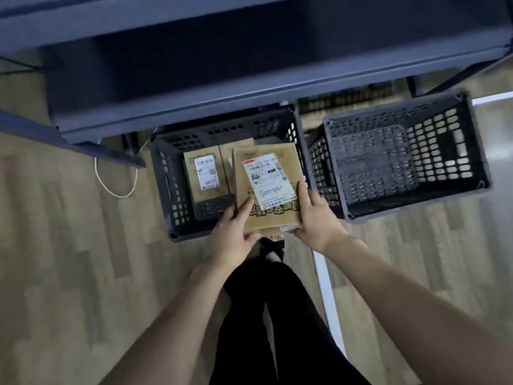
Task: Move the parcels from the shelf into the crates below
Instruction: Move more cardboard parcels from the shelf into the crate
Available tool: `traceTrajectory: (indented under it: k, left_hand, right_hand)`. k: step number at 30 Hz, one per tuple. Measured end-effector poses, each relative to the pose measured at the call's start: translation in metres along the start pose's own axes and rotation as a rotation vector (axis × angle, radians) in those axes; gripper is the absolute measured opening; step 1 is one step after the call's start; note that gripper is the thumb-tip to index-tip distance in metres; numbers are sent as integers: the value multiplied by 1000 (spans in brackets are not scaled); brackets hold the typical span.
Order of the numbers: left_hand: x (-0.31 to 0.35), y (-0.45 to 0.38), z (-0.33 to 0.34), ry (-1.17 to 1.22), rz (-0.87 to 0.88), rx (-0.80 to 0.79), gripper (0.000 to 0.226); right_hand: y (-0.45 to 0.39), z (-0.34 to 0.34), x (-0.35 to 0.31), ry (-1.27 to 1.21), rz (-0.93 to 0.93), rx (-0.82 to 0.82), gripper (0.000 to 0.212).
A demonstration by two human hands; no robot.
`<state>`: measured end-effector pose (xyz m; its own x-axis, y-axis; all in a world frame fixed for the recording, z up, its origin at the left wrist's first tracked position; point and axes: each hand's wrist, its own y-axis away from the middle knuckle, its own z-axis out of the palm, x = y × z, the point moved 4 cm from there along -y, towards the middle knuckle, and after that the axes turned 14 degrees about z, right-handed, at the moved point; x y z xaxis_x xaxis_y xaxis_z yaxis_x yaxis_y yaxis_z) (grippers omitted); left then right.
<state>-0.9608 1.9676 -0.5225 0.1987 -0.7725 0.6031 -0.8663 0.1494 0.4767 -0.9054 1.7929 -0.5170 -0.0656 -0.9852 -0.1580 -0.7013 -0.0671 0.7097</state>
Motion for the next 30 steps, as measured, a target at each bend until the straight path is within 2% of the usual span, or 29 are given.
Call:
traceTrajectory:
  k: [6,15,20,26,30]
  left_hand:
    - [-51,-55,52,-28,79,-46,77]
    - [-127,-162,117,75,202,-145,80]
    - [-159,-216,147,-11,311,-196,78]
    - [-195,-262,179,-118,317,-281,83]
    - [-213,-278,193,-158,340,-281,85]
  right_hand:
    - [-70,59,11,46,58,3,101]
    - [-197,113,21,77,89,115,92]
    - [-252,142,32,75,151,172,93]
    - [-303,164,36,164,198,204,96]
    - [-324,172,31,149,194,226,93]
